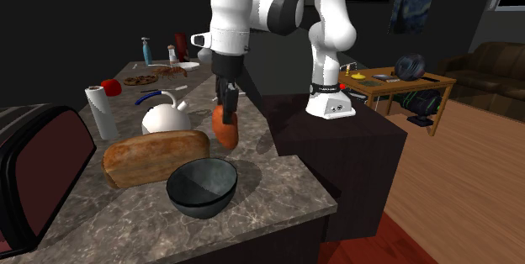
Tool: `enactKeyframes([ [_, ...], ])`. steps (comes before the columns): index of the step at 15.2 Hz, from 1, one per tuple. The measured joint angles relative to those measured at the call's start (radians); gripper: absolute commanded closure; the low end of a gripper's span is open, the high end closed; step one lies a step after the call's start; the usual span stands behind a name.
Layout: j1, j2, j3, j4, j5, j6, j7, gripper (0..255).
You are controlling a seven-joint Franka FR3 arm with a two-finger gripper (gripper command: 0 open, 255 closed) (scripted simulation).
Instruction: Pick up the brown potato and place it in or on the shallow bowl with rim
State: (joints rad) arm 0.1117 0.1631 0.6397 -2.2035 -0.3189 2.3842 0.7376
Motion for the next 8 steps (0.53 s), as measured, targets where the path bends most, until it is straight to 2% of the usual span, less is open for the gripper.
enactKeyframes([
  [6,0.124,0.205,-0.018,0.274,-0.121,-0.132,0.127,255],
  [8,0.146,0.242,-0.027,0.312,-0.142,-0.142,0.144,255],
])
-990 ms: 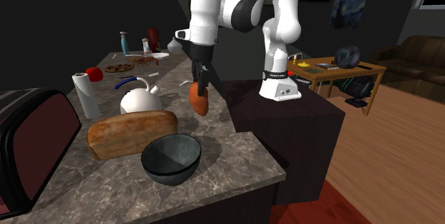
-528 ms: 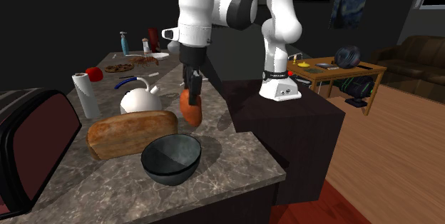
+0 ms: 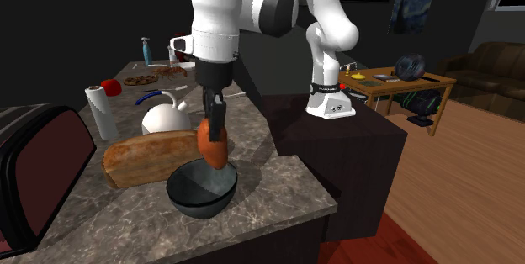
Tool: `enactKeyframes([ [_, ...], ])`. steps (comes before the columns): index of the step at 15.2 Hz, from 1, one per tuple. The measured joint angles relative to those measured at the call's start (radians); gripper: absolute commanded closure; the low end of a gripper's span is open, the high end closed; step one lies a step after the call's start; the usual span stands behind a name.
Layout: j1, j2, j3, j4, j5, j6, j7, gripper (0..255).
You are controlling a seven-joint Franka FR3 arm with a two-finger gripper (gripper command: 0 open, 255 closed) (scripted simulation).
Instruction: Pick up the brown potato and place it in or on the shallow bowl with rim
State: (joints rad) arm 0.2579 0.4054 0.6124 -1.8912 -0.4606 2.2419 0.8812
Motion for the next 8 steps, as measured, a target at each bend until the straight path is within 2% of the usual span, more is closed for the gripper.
enactKeyframes([
  [8,0.024,0.066,-0.034,-0.012,-0.059,0.065,0.042,255],
])
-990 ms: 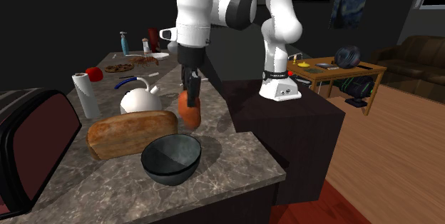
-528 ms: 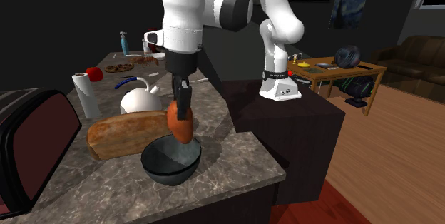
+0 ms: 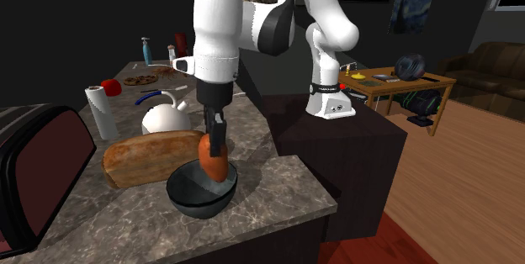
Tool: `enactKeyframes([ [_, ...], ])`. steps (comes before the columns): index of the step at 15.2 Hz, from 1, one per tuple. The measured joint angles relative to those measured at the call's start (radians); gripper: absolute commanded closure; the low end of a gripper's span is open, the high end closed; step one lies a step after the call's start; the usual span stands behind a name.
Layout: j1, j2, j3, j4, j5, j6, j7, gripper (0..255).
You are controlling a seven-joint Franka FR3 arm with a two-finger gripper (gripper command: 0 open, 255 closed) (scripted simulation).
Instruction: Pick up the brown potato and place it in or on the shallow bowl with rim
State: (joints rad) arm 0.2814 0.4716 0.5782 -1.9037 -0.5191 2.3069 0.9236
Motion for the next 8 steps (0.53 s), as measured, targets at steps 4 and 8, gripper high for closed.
enactKeyframes([
  [4,0.016,0.041,-0.021,0.003,-0.032,0.031,0.023,255],
  [8,0.03,0.071,-0.039,-0.002,-0.059,0.061,0.046,255],
])
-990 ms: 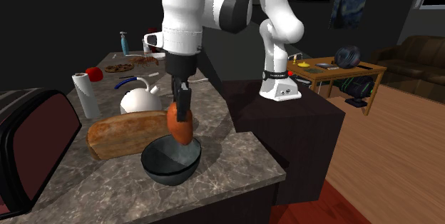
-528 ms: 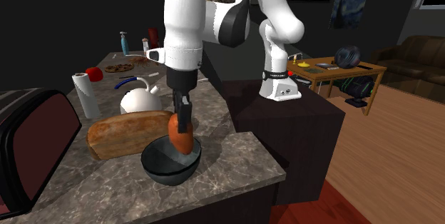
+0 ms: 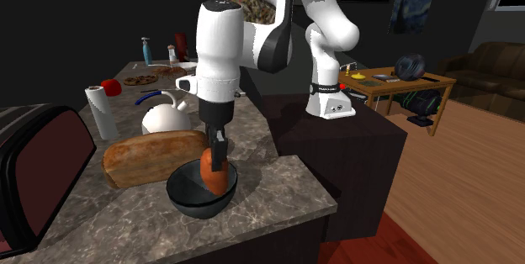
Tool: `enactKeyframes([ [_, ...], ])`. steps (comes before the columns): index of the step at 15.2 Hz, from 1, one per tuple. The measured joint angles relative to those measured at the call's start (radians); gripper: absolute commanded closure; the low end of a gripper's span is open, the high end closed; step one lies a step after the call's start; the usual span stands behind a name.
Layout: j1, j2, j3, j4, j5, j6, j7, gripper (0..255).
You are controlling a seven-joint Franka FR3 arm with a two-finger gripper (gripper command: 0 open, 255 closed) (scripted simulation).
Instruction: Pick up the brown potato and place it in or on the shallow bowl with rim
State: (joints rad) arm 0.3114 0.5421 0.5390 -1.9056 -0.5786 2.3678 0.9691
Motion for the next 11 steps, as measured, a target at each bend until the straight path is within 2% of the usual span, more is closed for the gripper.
enactKeyframes([
  [5,0.001,0.002,-0.001,0.0,-0.002,0.002,0.002,255],
  [6,0.001,0.002,-0.001,0.0,-0.002,0.002,0.002,0],
  [11,0.001,0.002,-0.001,0.0,-0.002,0.002,0.002,0],
])
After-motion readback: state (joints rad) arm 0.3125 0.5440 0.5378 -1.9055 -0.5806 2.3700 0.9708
